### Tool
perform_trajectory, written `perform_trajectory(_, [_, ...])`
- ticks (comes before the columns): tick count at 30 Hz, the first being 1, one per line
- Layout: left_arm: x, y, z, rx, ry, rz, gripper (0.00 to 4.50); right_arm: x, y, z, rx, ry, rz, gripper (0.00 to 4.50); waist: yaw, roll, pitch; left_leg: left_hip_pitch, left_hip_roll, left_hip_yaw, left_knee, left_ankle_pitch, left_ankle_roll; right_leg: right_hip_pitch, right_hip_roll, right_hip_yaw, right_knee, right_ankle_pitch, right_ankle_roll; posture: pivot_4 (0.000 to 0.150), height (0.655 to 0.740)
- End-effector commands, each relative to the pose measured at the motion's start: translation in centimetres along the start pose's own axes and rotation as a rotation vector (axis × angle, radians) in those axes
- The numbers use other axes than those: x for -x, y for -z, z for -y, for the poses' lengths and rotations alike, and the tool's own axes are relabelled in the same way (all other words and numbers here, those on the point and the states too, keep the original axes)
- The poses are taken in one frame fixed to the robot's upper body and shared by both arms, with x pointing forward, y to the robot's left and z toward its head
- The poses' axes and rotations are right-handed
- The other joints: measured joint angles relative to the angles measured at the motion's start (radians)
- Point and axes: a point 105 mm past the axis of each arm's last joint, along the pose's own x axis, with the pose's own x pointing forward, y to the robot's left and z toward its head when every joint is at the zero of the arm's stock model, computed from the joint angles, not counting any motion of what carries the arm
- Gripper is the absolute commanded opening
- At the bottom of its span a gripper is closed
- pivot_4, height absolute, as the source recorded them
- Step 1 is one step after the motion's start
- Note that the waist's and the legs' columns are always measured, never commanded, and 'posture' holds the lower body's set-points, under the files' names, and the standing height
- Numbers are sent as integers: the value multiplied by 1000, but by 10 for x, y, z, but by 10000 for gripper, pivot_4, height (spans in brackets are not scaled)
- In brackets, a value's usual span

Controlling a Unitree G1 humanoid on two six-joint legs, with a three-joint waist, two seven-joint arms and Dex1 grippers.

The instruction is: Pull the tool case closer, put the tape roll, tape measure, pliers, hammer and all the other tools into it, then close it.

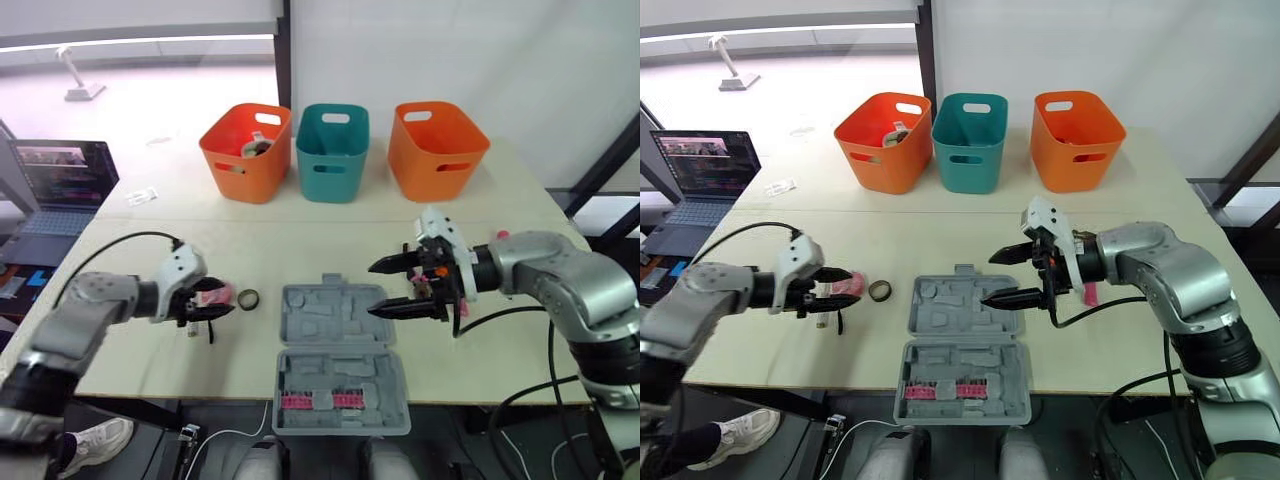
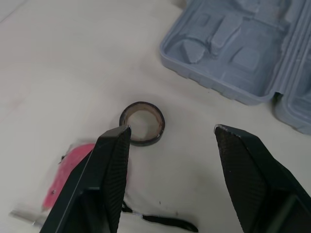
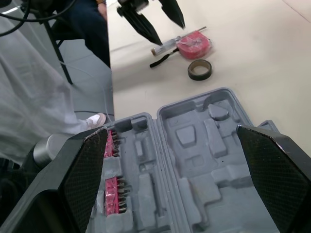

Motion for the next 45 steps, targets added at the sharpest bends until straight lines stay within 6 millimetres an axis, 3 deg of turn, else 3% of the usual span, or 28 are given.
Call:
perform_trajectory(1, [-6, 3, -7, -31, 22, -32, 31922, 5, -6, -4, 27, 26, 27, 45000, -1, 0, 0, 0, 0, 0, 0, 0, 0, 0, 0, 0, 0, 0, 0, 1500, 7400])
perform_trajectory(5, [-29, 2, -10, -7, 68, -13, 31922, 5, -4, 0, 22, 68, 40, 45000, 0, 0, 0, 0, 0, 0, 2, 0, 0, 0, 0, 0, 1, 0, 0, 1500, 7400])
perform_trajectory(8, [-35, 3, -12, -21, 89, -20, 22723, 5, -5, 0, 19, 70, 44, 45000, -4, -1, 0, -1, 0, 0, 3, 0, 0, 0, 0, 0, 1, 0, 0, 1500, 7400])
perform_trajectory(10, [-38, 2, -14, -51, 94, -33, 13370, 6, -4, -2, 19, 72, 43, 45000, -6, -1, 0, -1, 0, 0, 2, 0, 0, 0, 0, 0, 2, 0, 0, 1500, 7400])
perform_trajectory(20, [-53, 4, -16, -93, 106, -65, 13370, 6, 0, -5, 5, 71, 50, 45000, 0, -1, 0, -1, 0, -1, 3, 0, 0, 0, 0, 0, 2, 0, 1, 1500, 7400])
perform_trajectory(27, [-58, 26, -15, -137, 100, -180, 13370, 5, -2, -4, 12, 70, 57, 45000, -3, -1, 0, -1, 0, -1, 3, 0, 0, 0, 0, 0, 2, 0, 1, 1500, 7400])
perform_trajectory(35, [-69, 21, -20, -133, 67, -166, 13370, 5, -3, -4, 20, 69, 62, 45000, 2, -1, 0, -1, 0, -1, 4, 0, 0, 1, 0, -1, 2, 0, 1, 1500, 7400])
perform_trajectory(39, [-67, 14, -26, -134, 42, -145, 1001, 5, -3, -4, 21, 67, 62, 45000, 2, -1, 0, 0, 0, -2, 4, 0, 0, 1, 0, -1, 3, 0, 1, 1500, 7400])
perform_trajectory(45, [-60, -5, -35, -162, 28, -112, 264, 5, -3, -4, 23, 62, 62, 45000, 0, -1, 0, 0, 0, -2, 4, 0, 0, 1, 0, -1, 3, 0, 1, 1500, 7400])
